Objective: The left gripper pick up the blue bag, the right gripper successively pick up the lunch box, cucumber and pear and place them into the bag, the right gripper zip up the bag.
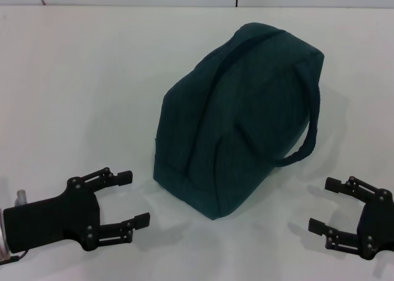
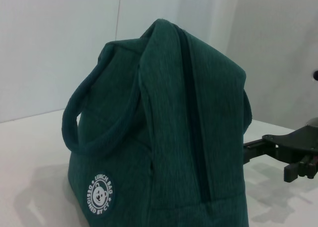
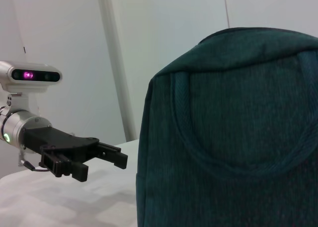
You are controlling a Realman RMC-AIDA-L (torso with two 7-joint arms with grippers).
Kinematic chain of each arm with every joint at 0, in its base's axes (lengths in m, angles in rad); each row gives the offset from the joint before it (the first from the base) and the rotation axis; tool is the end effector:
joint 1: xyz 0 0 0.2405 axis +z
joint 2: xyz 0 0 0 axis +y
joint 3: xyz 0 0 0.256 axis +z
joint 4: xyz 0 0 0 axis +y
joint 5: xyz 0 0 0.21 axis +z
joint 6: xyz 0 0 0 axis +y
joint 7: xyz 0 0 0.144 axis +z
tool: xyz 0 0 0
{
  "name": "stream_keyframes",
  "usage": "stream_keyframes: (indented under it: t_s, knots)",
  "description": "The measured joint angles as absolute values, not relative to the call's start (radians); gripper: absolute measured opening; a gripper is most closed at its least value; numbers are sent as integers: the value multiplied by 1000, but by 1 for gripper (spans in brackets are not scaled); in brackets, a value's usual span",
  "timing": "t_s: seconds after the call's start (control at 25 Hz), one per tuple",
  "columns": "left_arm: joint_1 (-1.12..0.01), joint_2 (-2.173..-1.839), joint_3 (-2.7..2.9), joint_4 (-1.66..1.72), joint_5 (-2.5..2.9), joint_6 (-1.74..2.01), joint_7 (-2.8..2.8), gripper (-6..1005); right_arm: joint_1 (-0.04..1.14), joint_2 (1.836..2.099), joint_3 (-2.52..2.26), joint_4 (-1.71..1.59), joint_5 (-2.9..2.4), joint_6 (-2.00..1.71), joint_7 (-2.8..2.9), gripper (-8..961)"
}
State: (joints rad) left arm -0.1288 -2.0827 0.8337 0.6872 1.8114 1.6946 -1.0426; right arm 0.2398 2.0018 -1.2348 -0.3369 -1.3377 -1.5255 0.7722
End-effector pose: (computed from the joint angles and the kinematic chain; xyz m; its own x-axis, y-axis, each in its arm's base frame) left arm -0.3287 0.2080 -0.0018 0.7880 0.2523 0.5616 0.4274 -0.8807 -0.2041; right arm 0.3227 0.2264 -0.0365 0.7737 -0.1665 -0.6113 -0.3902 -0.8854 -0.2527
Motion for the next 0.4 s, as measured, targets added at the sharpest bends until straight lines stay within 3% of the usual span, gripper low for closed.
stream_keyframes:
  t_s: [0.4]
  knots:
    - [-130, -2084, 831, 687, 1809, 1702, -1039, 860, 240, 2002, -1235, -336, -1336, -1534, 771, 855]
